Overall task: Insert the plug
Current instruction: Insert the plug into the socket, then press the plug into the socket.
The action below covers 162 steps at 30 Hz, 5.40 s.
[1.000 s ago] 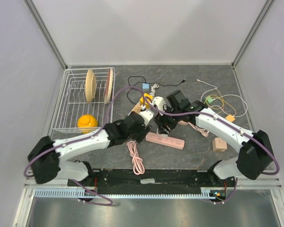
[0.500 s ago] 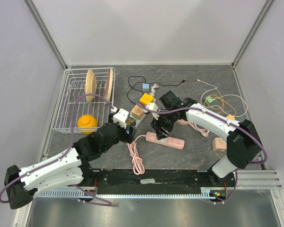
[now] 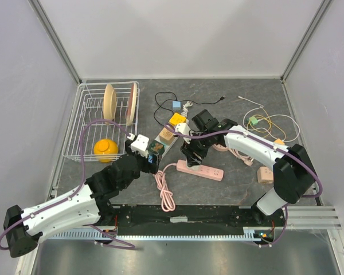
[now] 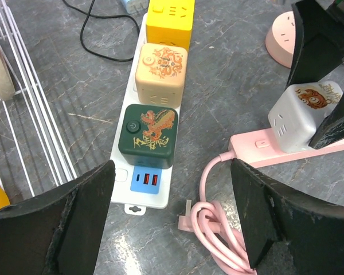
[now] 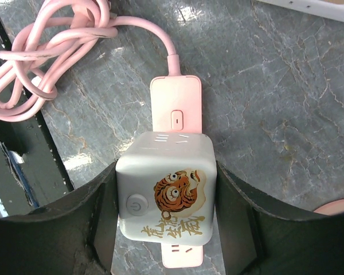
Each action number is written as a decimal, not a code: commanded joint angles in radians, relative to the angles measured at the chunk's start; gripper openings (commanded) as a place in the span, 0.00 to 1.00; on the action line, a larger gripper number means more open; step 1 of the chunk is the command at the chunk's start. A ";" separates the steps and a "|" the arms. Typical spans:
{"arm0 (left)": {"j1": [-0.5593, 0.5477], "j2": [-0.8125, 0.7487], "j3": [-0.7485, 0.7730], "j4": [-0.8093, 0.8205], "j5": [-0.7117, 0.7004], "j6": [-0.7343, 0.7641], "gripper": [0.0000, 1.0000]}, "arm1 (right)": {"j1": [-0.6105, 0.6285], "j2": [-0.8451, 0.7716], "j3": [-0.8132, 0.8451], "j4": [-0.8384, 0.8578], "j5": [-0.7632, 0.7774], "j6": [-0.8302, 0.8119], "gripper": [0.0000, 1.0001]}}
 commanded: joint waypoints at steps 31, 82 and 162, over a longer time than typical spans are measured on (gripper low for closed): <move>0.004 0.045 -0.046 0.094 -0.025 -0.039 0.95 | 0.008 -0.052 -0.079 0.059 -0.029 -0.010 0.00; 0.005 0.171 0.083 0.104 -0.118 -0.055 0.95 | 0.119 -0.029 -0.375 0.164 0.179 -0.100 0.00; 0.004 0.039 0.015 -0.009 -0.257 -0.279 0.94 | 0.217 0.067 0.000 -0.198 0.391 -0.045 0.00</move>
